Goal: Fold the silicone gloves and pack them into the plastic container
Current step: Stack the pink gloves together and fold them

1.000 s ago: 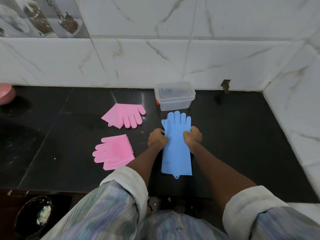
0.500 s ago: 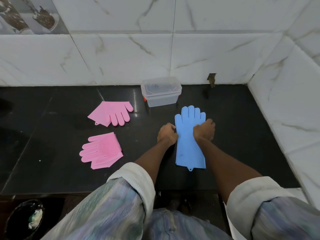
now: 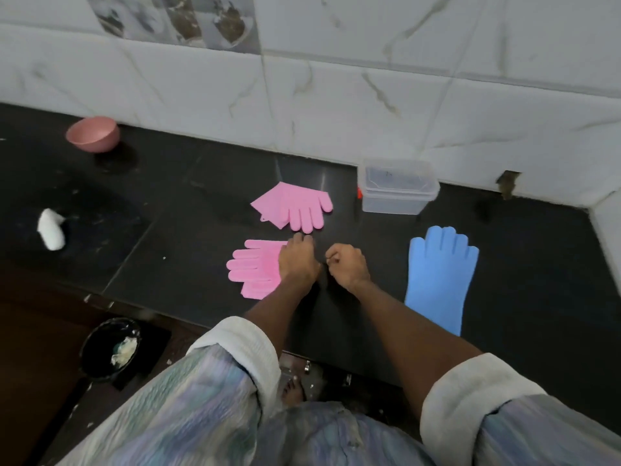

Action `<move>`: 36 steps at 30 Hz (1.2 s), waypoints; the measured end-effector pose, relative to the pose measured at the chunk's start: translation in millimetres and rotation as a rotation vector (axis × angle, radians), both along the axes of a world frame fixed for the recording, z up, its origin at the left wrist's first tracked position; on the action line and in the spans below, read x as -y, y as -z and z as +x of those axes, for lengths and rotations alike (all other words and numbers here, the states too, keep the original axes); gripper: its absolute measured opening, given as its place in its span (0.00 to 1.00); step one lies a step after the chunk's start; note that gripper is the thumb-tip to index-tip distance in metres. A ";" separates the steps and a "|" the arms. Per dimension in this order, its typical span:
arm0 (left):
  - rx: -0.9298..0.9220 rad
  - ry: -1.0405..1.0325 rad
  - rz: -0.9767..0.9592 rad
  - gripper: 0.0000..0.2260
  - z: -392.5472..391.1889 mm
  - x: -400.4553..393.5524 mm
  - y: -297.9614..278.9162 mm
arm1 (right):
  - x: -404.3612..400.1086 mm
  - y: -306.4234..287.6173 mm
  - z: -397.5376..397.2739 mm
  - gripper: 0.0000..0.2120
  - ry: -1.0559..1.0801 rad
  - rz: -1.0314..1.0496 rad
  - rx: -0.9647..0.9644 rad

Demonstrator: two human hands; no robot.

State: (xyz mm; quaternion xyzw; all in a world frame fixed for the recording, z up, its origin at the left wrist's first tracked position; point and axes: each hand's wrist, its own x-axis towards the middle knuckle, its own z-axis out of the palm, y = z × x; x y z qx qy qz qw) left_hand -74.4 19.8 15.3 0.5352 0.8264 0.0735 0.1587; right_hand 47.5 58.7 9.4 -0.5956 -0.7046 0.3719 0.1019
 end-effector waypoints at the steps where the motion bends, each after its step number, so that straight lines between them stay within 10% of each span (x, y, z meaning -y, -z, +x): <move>1: -0.052 -0.039 -0.006 0.21 -14.8 6.9 2.3 | 2.1 1.0 -10.7 0.10 -0.019 -0.043 -0.040; 8: -0.083 -0.193 -0.073 0.27 -62.8 32.1 16.5 | 19.5 13.0 -57.1 0.08 -0.147 -0.113 0.029; 15: 0.026 -0.040 -0.036 0.12 -72.3 26.9 21.6 | 10.2 13.5 -45.3 0.07 0.118 -0.296 -0.191; 26: 0.057 0.660 0.096 0.12 43.5 -0.3 24.8 | -31.3 16.6 48.0 0.08 0.487 -0.363 -0.338; 30: -0.069 0.509 0.132 0.11 56.9 -7.2 26.3 | -37.0 16.2 82.9 0.12 0.358 -0.437 -0.310; 36: 0.405 0.028 0.138 0.36 51.0 -7.6 28.3 | -26.0 21.3 102.4 0.11 0.474 -0.297 -0.591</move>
